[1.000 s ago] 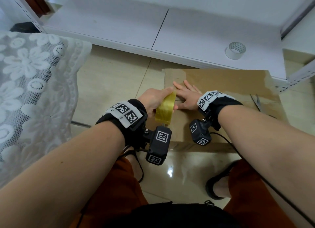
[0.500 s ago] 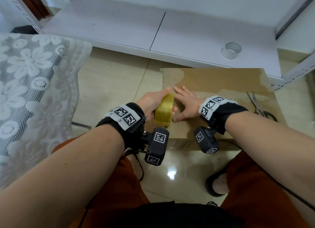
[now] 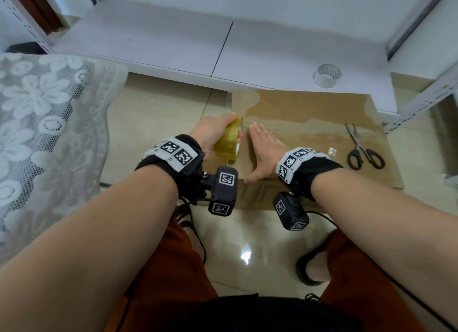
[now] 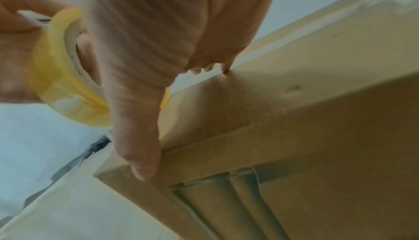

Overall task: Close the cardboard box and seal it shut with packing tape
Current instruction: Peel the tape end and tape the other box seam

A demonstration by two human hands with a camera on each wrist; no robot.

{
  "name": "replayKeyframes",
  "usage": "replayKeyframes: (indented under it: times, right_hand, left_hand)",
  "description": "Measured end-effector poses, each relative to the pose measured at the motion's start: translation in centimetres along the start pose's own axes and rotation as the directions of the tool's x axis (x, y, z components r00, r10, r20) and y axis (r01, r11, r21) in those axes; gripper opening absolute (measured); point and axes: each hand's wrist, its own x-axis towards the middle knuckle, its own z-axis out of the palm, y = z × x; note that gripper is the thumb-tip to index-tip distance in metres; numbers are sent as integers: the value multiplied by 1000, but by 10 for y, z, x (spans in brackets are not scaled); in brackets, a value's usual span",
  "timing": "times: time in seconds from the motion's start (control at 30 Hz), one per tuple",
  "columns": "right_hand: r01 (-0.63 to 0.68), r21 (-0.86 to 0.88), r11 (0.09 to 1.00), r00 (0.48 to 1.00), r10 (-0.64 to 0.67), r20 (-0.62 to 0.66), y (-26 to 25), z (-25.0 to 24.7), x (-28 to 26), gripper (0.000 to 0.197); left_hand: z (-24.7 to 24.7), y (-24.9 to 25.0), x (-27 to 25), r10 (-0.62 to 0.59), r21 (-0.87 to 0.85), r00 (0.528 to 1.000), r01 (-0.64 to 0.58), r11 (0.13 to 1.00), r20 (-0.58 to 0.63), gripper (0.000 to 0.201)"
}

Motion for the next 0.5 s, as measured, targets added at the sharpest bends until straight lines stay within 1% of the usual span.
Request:
replayKeyframes:
  times: [0.07, 0.13, 0.17, 0.23, 0.3, 0.4, 0.5]
  right_hand:
    - [-34, 28, 999, 999, 34, -17, 1, -5, 6, 137]
    - [-62, 48, 997, 997, 64, -39, 0, -9, 15, 134]
    - [-73, 61, 995, 996, 75, -46, -1, -11, 19, 135]
    - [-83, 95, 992, 995, 89, -51, -2, -16, 29, 138]
    - [-98, 118, 988, 993, 105, -60, -4, -19, 37, 140]
    - [-133, 152, 979, 988, 143, -58, -4, -19, 46, 141]
    - [-157, 265, 951, 982, 178, -58, -2, -23, 53, 142]
  left_hand:
    - [-2, 6, 4, 32, 53, 998, -30, 998, -46, 36]
    - [-6, 9, 11, 50, 137, 996, -40, 990, -69, 47]
    - [-7, 10, 13, 59, 158, 996, -48, 986, -70, 46]
    - [-9, 13, 13, 77, 189, 995, -65, 980, -57, 36]
    - [-10, 16, 16, 96, 232, 994, -84, 969, -43, 36]
    - [-14, 17, 22, 121, 246, 991, -105, 963, -50, 37]
    - [-20, 15, 31, 118, 241, 991, -99, 965, -65, 40]
